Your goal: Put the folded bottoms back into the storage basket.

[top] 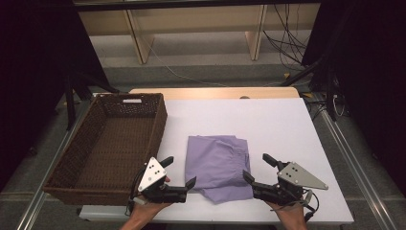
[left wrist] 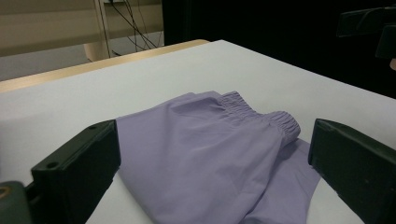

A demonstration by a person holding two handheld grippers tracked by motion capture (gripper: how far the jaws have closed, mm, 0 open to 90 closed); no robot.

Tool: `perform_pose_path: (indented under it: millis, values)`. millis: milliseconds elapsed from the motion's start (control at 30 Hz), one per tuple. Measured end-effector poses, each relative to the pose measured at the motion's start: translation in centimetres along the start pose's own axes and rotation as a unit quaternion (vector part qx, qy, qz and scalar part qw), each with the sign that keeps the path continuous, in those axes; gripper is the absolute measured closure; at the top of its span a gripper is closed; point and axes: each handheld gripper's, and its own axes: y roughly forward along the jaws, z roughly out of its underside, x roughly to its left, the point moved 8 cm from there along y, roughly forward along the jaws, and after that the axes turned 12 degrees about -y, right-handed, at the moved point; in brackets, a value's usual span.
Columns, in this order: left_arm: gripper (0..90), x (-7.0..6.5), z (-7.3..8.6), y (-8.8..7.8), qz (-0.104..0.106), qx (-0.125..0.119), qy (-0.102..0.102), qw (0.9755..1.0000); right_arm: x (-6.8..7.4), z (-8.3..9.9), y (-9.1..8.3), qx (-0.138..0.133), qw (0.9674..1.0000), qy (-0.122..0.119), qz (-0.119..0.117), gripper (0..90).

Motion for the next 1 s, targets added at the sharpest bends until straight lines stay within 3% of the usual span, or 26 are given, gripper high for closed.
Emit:
perform_pose_path:
  millis: [433, 633, 833, 1000]
  values:
    - [2.3, -0.1, 0.0, 0.1, 0.001, 0.002, 0.001, 1.0, -0.1, 0.0, 0.0, -0.001, 1.0, -0.001, 0.0, 18.7]
    - [3.3, 0.0, 0.3, 0.4, 0.0, 0.015, -0.011, 0.9998, -0.1, -0.1, 0.0, 0.001, 1.0, -0.002, 0.001, 19.3]
    - [3.3, 0.5, 0.7, 1.0, -0.006, 0.039, -0.043, 0.9983, -0.3, -0.1, 0.1, 0.001, 1.0, -0.002, 0.002, 19.6]
    - [3.3, 0.6, 1.2, 1.6, -0.006, 0.074, -0.072, 0.9946, -0.5, -0.2, 0.2, 0.005, 1.0, -0.003, 0.004, 20.2]
